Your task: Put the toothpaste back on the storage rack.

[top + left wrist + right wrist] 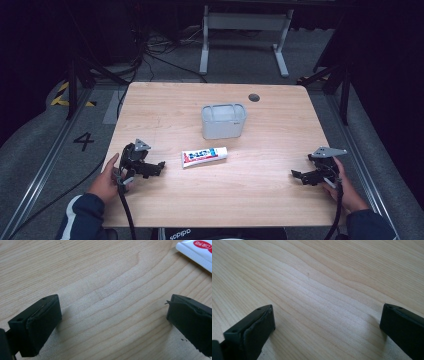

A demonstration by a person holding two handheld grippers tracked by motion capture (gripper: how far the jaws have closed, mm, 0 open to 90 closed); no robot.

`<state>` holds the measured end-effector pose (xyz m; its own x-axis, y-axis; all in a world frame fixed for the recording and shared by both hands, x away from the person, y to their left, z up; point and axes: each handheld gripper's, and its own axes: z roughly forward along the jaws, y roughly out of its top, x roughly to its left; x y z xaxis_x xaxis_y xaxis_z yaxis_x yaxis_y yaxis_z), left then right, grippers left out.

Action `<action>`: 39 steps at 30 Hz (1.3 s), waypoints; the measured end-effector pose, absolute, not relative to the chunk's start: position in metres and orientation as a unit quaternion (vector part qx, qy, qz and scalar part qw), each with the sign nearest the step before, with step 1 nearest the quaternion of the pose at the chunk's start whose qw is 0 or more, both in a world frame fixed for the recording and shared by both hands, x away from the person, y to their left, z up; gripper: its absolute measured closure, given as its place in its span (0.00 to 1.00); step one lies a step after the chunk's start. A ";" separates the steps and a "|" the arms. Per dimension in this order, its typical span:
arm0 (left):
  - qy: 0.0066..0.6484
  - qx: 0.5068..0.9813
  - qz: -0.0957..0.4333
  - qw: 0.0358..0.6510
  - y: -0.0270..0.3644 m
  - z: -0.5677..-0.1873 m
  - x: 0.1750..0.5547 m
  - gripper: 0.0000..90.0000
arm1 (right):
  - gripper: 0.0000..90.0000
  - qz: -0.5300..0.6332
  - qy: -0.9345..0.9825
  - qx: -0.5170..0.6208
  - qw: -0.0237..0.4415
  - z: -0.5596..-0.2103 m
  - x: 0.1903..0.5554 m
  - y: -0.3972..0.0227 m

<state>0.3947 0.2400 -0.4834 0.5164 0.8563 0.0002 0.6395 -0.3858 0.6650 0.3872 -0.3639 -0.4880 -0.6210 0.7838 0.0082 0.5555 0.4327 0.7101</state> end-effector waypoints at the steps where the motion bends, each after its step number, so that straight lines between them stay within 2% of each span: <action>1: 0.461 0.813 0.173 0.310 0.240 -0.483 0.394 0.00 | 0.00 0.348 0.830 0.403 0.165 -0.488 0.387 -0.364; 12: 0.456 0.817 0.168 0.311 0.240 -0.483 0.395 0.00 | 0.00 0.342 0.844 0.383 0.156 -0.486 0.388 -0.362; 17: 0.427 0.832 0.155 0.317 0.248 -0.483 0.393 0.00 | 0.00 0.321 0.860 0.369 0.146 -0.482 0.391 -0.359; 19: 0.420 0.837 0.155 0.314 0.251 -0.483 0.391 0.00 | 0.06 0.321 0.864 0.360 0.148 -0.480 0.391 -0.356; 21: 0.416 0.839 0.155 0.313 0.252 -0.482 0.391 0.00 | 0.27 0.330 0.869 0.344 0.134 -0.476 0.392 -0.352; 22: 0.416 0.840 0.155 0.313 0.252 -0.482 0.391 0.00 | 0.24 0.328 0.871 0.340 0.134 -0.474 0.392 -0.349; 23: 0.415 0.840 0.156 0.313 0.252 -0.482 0.391 0.00 | 0.17 0.326 0.874 0.334 0.137 -0.472 0.392 -0.346; 26: 0.413 0.841 0.158 0.313 0.252 -0.482 0.392 0.00 | 0.23 0.334 0.876 0.322 0.133 -0.467 0.393 -0.340; 28: 0.417 0.839 0.151 0.315 0.252 -0.483 0.391 0.00 | 0.21 0.335 0.879 0.313 0.129 -0.462 0.394 -0.334; 39: 0.403 0.844 0.150 0.322 0.255 -0.483 0.389 0.00 | 0.24 0.346 0.896 0.246 0.132 -0.437 0.400 -0.294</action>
<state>0.3885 0.2548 -0.4834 0.6309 0.7759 -0.0069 0.5833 -0.4683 0.6637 0.3998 -0.2944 -0.4369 -0.8438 0.5326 -0.0654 0.3505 0.6393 0.6844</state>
